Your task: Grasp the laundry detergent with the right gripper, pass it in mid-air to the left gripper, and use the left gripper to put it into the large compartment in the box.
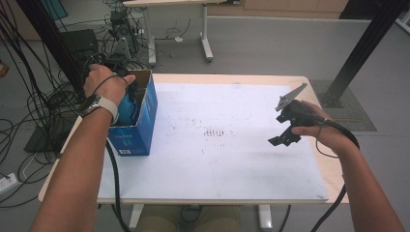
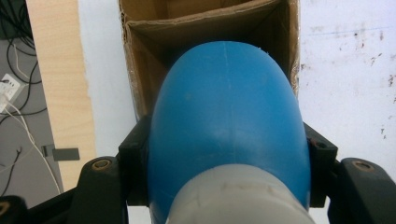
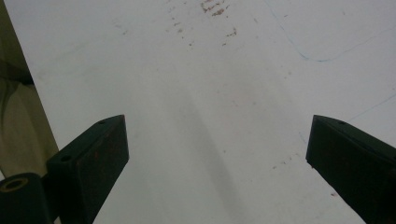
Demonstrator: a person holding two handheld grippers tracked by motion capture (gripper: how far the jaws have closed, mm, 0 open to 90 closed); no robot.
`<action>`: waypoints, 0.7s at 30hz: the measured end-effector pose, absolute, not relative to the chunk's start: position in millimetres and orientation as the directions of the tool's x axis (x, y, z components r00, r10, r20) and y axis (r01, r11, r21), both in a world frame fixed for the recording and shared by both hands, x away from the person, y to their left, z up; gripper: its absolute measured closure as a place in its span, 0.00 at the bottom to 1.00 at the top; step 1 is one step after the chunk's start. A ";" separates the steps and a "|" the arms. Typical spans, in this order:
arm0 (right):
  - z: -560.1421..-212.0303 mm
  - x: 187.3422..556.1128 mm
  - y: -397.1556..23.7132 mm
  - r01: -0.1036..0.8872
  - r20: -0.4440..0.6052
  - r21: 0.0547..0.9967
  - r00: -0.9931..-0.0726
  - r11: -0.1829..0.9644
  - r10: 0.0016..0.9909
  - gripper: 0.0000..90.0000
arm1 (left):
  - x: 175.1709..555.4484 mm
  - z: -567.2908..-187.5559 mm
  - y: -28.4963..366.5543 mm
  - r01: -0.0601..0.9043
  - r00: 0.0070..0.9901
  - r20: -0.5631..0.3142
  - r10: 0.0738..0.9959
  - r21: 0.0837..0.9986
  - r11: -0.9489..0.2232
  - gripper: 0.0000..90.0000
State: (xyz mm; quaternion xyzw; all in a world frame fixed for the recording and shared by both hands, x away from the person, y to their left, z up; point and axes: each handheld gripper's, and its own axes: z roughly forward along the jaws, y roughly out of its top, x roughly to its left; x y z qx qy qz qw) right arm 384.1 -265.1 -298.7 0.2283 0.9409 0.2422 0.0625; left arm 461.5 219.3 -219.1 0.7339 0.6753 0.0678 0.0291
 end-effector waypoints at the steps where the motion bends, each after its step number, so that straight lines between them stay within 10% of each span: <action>1: -299.0 384.1 -265.4 0.399 -0.007 0.484 -0.888 0.778 0.460 0.06 | 461.5 -219.8 219.4 0.988 0.080 0.061 0.995 0.131 -0.088 0.42; 21: -303.0 383.3 -266.7 0.411 0.002 0.479 -0.884 0.776 0.467 0.06 | 465.1 -237.0 219.3 0.988 0.088 0.058 0.994 0.123 -0.095 0.42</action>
